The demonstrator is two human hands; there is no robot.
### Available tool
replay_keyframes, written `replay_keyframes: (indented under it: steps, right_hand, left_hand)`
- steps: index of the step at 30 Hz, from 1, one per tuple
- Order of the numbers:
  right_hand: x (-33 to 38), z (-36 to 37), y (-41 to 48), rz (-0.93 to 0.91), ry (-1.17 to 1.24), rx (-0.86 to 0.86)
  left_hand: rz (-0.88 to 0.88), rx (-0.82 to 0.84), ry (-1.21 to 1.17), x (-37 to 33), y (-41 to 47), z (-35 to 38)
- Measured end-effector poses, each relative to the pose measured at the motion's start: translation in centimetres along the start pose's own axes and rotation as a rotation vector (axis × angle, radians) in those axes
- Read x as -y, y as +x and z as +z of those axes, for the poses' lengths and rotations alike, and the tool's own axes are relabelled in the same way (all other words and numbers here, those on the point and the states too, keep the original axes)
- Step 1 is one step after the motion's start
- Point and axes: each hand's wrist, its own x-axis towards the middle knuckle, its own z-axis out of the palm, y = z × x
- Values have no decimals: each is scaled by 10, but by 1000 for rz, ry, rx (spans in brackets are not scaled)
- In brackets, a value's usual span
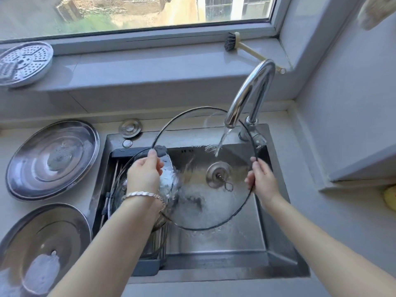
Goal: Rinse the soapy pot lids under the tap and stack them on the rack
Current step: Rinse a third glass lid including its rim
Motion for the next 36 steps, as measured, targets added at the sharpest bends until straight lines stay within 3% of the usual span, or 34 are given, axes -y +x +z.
replay_keyframes:
  steps: [4, 9, 15, 19, 21, 25, 30, 36]
  right_hand:
    - [-33, 11, -6, 548, 377, 110]
    - [-42, -22, -9, 890, 509, 238]
    - [-31, -74, -16, 834, 633, 457]
    - [-38, -76, -18, 805, 504, 481]
    - [-43, -64, -24, 829, 404, 414]
    - [-58, -34, -28, 768, 508, 252]
    - [-31, -24, -27, 498, 611, 204]
    - [51, -48, -18, 167, 273, 244]
  left_hand:
    - [72, 14, 113, -3, -13, -2]
    - [175, 168, 133, 18, -32, 7]
    - [558, 398, 179, 41, -46, 16]
    - [735, 430, 176, 45, -33, 20]
    - [779, 459, 198, 44, -29, 18]
    - [532, 559, 92, 36, -22, 13]
    - [64, 446, -297, 38, 1, 0]
    - [-357, 438, -453, 58, 13, 4]
